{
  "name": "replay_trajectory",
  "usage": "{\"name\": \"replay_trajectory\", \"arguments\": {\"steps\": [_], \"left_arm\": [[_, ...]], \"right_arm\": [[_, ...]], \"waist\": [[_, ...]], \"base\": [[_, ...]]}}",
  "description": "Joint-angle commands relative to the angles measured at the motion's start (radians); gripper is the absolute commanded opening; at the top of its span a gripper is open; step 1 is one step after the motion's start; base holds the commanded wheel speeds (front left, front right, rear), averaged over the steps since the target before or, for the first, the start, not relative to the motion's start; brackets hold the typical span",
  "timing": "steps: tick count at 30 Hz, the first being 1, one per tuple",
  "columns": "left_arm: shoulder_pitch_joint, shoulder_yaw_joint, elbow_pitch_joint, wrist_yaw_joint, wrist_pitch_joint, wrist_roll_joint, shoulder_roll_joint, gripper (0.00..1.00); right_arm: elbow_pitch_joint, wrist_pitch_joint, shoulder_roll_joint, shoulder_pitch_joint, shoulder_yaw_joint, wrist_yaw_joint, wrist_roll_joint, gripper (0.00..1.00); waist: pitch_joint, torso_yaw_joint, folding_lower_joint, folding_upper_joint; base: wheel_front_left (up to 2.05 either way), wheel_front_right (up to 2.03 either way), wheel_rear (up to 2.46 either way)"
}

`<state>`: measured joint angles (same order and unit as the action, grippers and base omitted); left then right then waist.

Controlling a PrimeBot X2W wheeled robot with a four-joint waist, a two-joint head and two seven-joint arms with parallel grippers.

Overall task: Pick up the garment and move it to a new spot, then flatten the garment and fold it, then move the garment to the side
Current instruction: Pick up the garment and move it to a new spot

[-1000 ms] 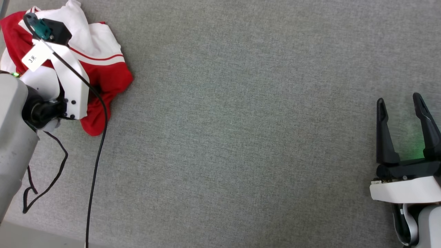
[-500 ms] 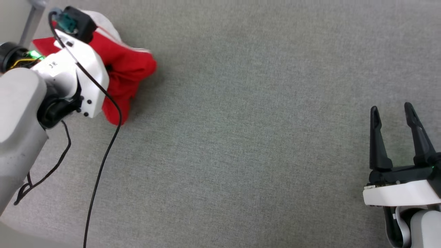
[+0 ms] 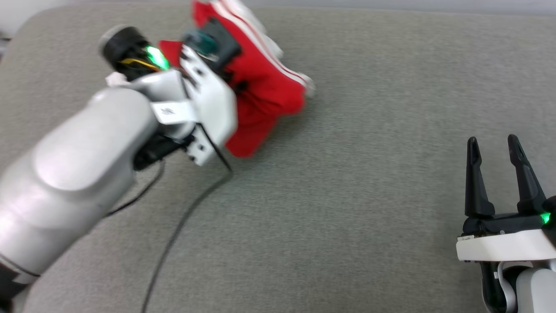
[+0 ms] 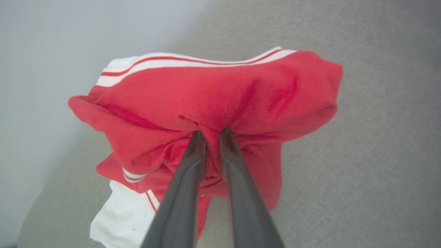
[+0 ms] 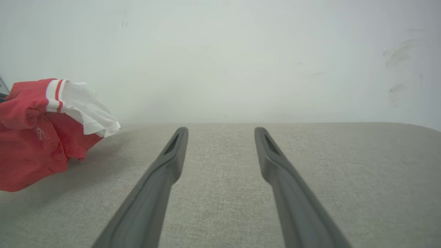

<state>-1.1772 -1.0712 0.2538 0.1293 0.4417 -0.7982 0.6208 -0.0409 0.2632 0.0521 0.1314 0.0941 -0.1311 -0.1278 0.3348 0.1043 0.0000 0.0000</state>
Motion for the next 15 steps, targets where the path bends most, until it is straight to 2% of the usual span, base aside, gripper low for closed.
{"name": "replay_trajectory", "arguments": {"steps": [1,8,15], "left_arm": [[-0.020,-0.023,-0.011,0.000,-0.016,-0.010,-0.022,0.00],[-0.067,-0.166,-0.012,0.000,-0.093,-0.028,-0.158,0.00],[-0.045,-0.208,-0.013,0.000,-0.131,-0.022,-0.282,0.00]], "right_arm": [[0.001,0.002,-0.003,-0.007,-0.001,0.001,-0.007,1.00],[-0.002,0.002,-0.003,0.002,0.005,0.001,-0.037,1.00],[-0.010,0.002,-0.003,0.001,0.018,0.001,-0.057,1.00]], "waist": [[-0.001,-0.049,0.0000,0.0000],[0.008,-0.145,0.0000,0.0000],[0.021,-0.189,0.0000,0.0000]], "base": [[0.00,0.00,0.00],[0.00,0.00,0.00],[0.00,0.00,0.00]]}}
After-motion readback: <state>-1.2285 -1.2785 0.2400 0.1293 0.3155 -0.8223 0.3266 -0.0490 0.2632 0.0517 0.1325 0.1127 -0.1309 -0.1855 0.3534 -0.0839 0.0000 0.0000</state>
